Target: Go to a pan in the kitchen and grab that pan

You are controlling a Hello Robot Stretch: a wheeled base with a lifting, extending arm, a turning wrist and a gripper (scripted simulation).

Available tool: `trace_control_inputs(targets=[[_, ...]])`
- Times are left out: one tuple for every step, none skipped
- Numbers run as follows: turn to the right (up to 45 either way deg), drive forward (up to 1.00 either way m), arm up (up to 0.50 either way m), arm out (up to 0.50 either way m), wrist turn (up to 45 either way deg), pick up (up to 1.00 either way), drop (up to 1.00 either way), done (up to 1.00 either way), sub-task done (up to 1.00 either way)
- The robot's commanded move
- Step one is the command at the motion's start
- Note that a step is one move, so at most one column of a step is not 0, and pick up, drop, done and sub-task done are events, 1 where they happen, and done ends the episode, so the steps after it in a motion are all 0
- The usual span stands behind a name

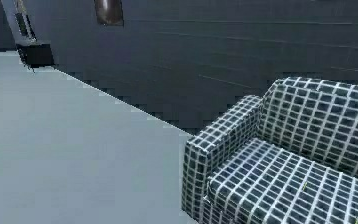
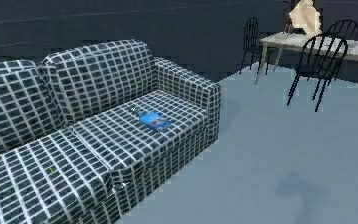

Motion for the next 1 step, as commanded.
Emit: trace_control_inputs(targets=[[-45.0,0.00,0.00,0.00,0.0,0.00,0.00,0.00,0.00]])
